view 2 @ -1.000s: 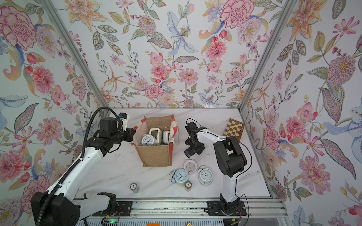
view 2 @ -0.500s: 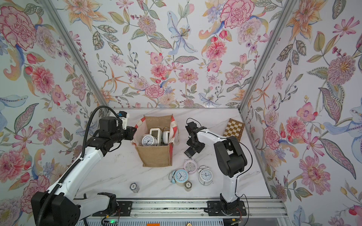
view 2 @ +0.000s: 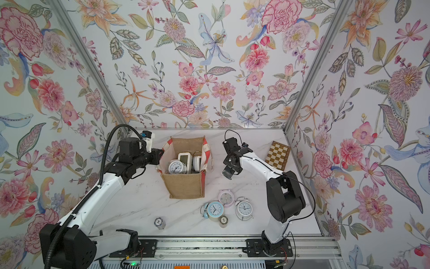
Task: Put the alarm clock into the canvas bag
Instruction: Pick up the alarm from the center of the board, then place the alarm at the canvas bag.
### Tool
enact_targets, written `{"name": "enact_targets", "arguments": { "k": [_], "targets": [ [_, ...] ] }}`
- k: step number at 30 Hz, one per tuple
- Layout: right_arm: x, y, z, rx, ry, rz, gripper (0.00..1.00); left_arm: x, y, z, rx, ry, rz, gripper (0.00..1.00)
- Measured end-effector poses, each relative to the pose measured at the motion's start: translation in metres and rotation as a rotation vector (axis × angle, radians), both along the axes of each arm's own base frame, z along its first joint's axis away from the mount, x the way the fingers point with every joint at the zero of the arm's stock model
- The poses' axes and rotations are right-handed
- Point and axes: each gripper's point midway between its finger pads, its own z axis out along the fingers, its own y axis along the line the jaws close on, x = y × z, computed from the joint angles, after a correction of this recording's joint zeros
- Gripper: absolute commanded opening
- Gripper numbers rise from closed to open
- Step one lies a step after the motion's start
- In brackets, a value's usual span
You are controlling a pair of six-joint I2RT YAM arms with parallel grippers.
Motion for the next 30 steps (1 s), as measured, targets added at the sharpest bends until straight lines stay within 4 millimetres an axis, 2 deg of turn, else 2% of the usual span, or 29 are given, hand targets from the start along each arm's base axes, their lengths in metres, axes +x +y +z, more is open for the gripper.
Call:
{"name": "enact_targets", "arguments": {
  "k": [6,8,10,12,16,20,25,30],
  "targets": [
    [0.014,0.014,0.077,0.031,-0.254,0.177,0.47,0.001,-0.004,0.000,-0.010,0.000,-0.013,0.09],
    [0.014,0.023,0.102,0.048,-0.342,0.263,0.43,0.001,-0.006,0.000,-0.013,-0.003,-0.017,0.17],
    [0.012,0.032,0.125,0.063,-0.419,0.346,0.40,0.002,-0.007,-0.001,-0.018,0.001,-0.019,0.18],
    [0.010,0.042,0.145,0.077,-0.489,0.426,0.39,0.002,-0.009,-0.002,-0.019,0.004,-0.022,0.16],
    [0.004,0.068,0.180,0.102,-0.634,0.609,0.39,0.004,-0.010,-0.005,-0.025,0.013,-0.020,0.06],
    [-0.013,0.103,0.202,0.119,-0.752,0.814,0.41,0.005,-0.012,-0.004,-0.036,0.014,-0.019,0.02],
    [-0.036,0.146,0.216,0.127,-0.837,1.031,0.43,0.007,-0.018,-0.003,-0.082,0.013,-0.019,0.00],
    [-0.046,0.192,0.216,0.075,-0.898,1.216,0.43,0.008,-0.027,-0.002,-0.153,0.007,-0.025,0.00]
  ]
}}
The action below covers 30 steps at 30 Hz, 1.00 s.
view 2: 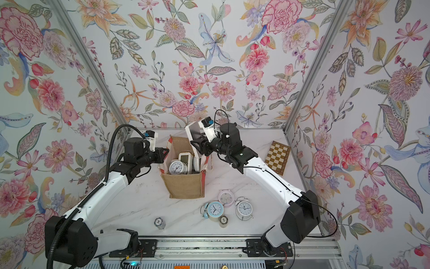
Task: Put the alarm clock into the canvas bag
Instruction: Place the alarm at the canvas bag.
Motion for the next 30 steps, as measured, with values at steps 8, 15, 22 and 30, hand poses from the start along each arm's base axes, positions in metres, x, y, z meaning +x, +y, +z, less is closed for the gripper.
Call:
{"name": "enact_targets", "arguments": {
  "k": [8,15,22,30],
  "targets": [
    [0.001,0.055,-0.060,-0.293,-0.214,0.162,0.40,0.002,-0.007,-0.002,-0.121,-0.008,0.020,0.00],
    [0.030,0.064,-0.107,-0.593,-0.420,0.194,0.41,0.003,-0.009,-0.002,-0.197,-0.015,0.041,0.00],
    [0.059,0.059,-0.120,-0.790,-0.575,0.178,0.41,0.004,-0.007,-0.001,-0.208,-0.013,0.058,0.00],
    [0.069,0.048,-0.157,-0.959,-0.574,0.210,0.42,0.003,-0.008,-0.002,-0.208,-0.011,0.054,0.00]
  ]
}}
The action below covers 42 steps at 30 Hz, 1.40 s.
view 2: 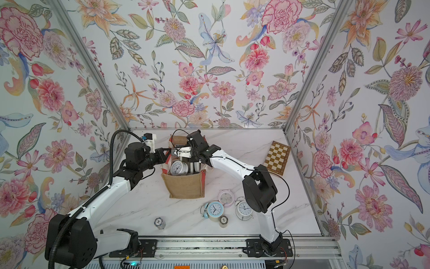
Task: Put the alarm clock into the canvas bag
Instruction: Place the alarm at the canvas bag.
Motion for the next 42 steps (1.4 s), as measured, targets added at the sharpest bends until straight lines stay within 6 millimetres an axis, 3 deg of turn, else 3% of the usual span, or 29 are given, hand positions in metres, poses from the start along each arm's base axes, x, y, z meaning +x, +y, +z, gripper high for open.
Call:
{"name": "enact_targets", "arguments": {
  "k": [6,12,15,23,34,42],
  "targets": [
    [0.001,0.003,-0.003,-0.025,0.023,-0.002,0.51,0.000,0.000,-0.001,0.001,0.002,0.000,0.00],
    [0.005,0.006,-0.010,-0.027,0.040,-0.022,0.82,0.000,0.000,0.000,0.004,0.001,-0.002,0.00],
    [0.006,0.006,-0.009,-0.018,0.046,-0.031,0.89,0.000,0.000,0.000,0.008,0.001,-0.003,0.00],
    [-0.002,0.003,0.003,0.005,0.067,-0.042,0.92,0.000,0.000,0.000,0.010,-0.001,-0.004,0.00],
    [-0.040,-0.018,0.086,0.192,0.054,-0.040,0.92,0.000,0.000,0.001,0.018,-0.005,-0.008,0.00],
    [-0.066,-0.042,0.088,0.257,0.126,-0.063,0.90,0.000,0.000,0.000,0.020,-0.006,-0.009,0.00]
  ]
}}
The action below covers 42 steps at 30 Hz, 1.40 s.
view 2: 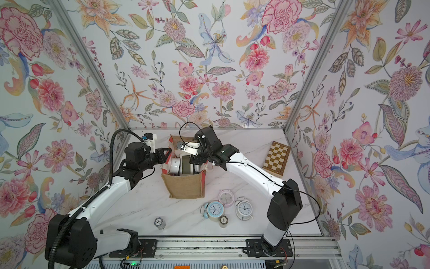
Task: Put the alarm clock into the canvas bag
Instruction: Place the alarm at the canvas bag, then pick up the alarm from the center of the board.
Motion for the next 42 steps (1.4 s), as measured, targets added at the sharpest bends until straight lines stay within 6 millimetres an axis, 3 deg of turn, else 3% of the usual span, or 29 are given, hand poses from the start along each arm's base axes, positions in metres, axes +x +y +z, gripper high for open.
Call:
{"name": "enact_targets", "arguments": {
  "k": [5,12,16,30,33,42],
  "targets": [
    [-0.021,-0.025,-0.003,0.020,0.034,-0.026,0.90,0.000,0.000,0.000,0.002,-0.001,-0.001,0.00],
    [-0.068,-0.062,0.003,0.081,0.071,-0.030,0.90,0.000,0.000,0.000,0.005,-0.003,-0.003,0.00],
    [-0.091,-0.076,-0.007,0.104,0.142,-0.040,0.89,0.000,0.000,0.000,0.012,-0.004,-0.005,0.00],
    [-0.196,-0.095,-0.103,0.072,0.593,0.012,0.87,0.000,0.000,0.000,0.026,-0.003,-0.010,0.00],
    [-0.207,-0.101,-0.124,0.019,0.647,0.017,0.87,0.000,0.000,0.000,0.030,0.001,-0.012,0.00],
    [-0.215,-0.100,-0.174,-0.176,0.708,0.057,0.87,0.002,-0.001,0.000,0.035,0.005,-0.015,0.00]
  ]
}}
